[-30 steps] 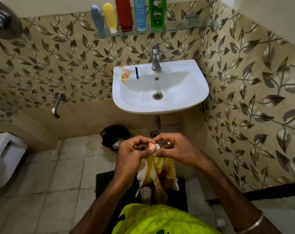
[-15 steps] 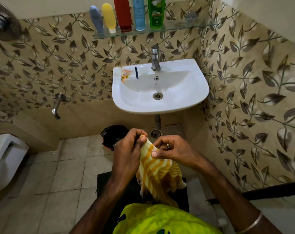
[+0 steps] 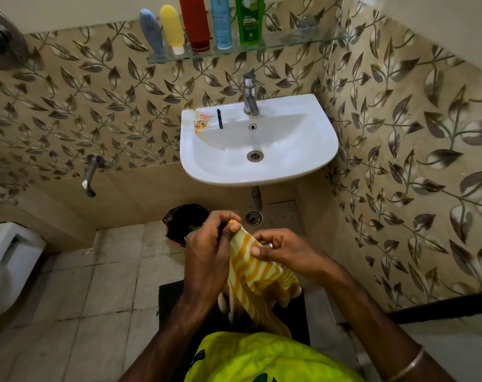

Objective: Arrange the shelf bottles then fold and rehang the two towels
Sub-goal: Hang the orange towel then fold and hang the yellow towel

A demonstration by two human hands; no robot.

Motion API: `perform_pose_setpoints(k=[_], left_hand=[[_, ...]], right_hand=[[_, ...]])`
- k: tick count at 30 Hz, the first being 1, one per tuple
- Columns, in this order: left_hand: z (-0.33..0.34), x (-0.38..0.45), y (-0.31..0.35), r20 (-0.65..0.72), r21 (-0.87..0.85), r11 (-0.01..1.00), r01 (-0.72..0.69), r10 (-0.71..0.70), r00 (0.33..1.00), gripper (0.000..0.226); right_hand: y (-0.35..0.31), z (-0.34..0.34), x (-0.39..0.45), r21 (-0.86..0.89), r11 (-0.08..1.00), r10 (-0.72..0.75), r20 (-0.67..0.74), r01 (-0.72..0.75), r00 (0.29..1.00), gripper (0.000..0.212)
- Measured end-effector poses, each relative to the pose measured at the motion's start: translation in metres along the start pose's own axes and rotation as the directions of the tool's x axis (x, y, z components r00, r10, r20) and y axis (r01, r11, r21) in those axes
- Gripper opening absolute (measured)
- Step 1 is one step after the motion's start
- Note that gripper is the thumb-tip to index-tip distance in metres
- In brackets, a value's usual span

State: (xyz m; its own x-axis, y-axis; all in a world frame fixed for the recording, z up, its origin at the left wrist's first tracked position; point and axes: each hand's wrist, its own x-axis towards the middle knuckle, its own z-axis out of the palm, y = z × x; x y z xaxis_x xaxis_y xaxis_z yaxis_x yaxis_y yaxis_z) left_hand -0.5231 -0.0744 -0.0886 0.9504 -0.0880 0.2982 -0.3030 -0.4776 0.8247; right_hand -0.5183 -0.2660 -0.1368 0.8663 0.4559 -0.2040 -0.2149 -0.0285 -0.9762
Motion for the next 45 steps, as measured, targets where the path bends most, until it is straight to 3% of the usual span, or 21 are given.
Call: perform_pose_setpoints(k=[4,9,11,14,16,19,21,26,31,36,39,43,45], left_hand=[[-0.004,0.001,0.004,0.019,-0.065,0.997,0.046,-0.045,0.999,0.012],[-0.002,-0.002,0.001,-0.002,-0.091,0.989,0.112,-0.113,0.994,0.014],[0.001,-0.002,0.001,0.002,-0.151,0.967,0.207,-0.209,0.978,0.016],[0.007,0.006,0.006,0.058,-0.262,0.864,0.430,-0.431,0.901,0.018],[0.008,0.011,0.005,0.127,-0.273,0.837,0.475,-0.458,0.880,0.022],[0.011,0.008,-0.002,0.282,-0.180,0.900,0.396,-0.338,0.898,0.046],[0.012,0.007,-0.005,0.371,-0.070,0.933,0.352,-0.304,0.878,0.048],[0.009,0.012,-0.010,0.334,0.114,0.969,0.219,-0.245,0.910,0.032],[0.009,0.010,-0.003,0.313,0.091,0.984,0.153,-0.175,0.933,0.023],[0.001,0.014,-0.002,0.315,0.059,0.988,0.144,-0.155,0.936,0.017],[-0.005,0.014,-0.003,0.302,0.036,0.987,0.155,-0.159,0.940,0.026],[-0.006,0.015,-0.013,0.297,0.067,0.986,0.153,-0.166,0.940,0.033],[-0.004,0.017,-0.015,0.320,0.050,0.985,0.163,-0.171,0.932,0.021]], right_hand=[[0.001,-0.011,-0.002,0.024,1.000,0.021,-0.127,-0.018,0.992,0.030],[0.001,-0.012,0.001,0.021,1.000,-0.017,-0.267,0.023,0.964,0.024],[0.004,-0.010,0.003,0.011,0.999,-0.031,-0.308,0.036,0.951,0.020],[0.010,-0.005,0.004,0.000,0.996,-0.079,-0.334,0.084,0.939,0.015],[0.011,-0.001,0.004,0.002,0.994,-0.103,-0.345,0.111,0.933,0.015],[0.007,-0.001,0.003,-0.028,0.985,-0.170,-0.348,0.171,0.922,0.013],[0.005,-0.005,0.001,-0.021,0.979,-0.199,-0.325,0.203,0.925,0.012],[0.006,-0.011,-0.006,-0.034,0.996,-0.086,-0.149,0.082,0.985,0.017],[0.018,-0.028,-0.009,-0.200,0.977,0.069,-0.056,-0.079,0.996,0.016],[0.026,-0.040,-0.016,-0.103,0.989,0.090,-0.135,-0.104,0.987,0.029],[0.025,-0.042,-0.016,-0.074,0.993,0.076,-0.179,-0.090,0.981,0.031],[0.027,-0.035,-0.015,-0.084,0.995,0.025,-0.234,-0.046,0.972,0.024],[0.027,-0.031,-0.015,-0.089,0.996,0.002,-0.249,-0.025,0.968,0.016]])
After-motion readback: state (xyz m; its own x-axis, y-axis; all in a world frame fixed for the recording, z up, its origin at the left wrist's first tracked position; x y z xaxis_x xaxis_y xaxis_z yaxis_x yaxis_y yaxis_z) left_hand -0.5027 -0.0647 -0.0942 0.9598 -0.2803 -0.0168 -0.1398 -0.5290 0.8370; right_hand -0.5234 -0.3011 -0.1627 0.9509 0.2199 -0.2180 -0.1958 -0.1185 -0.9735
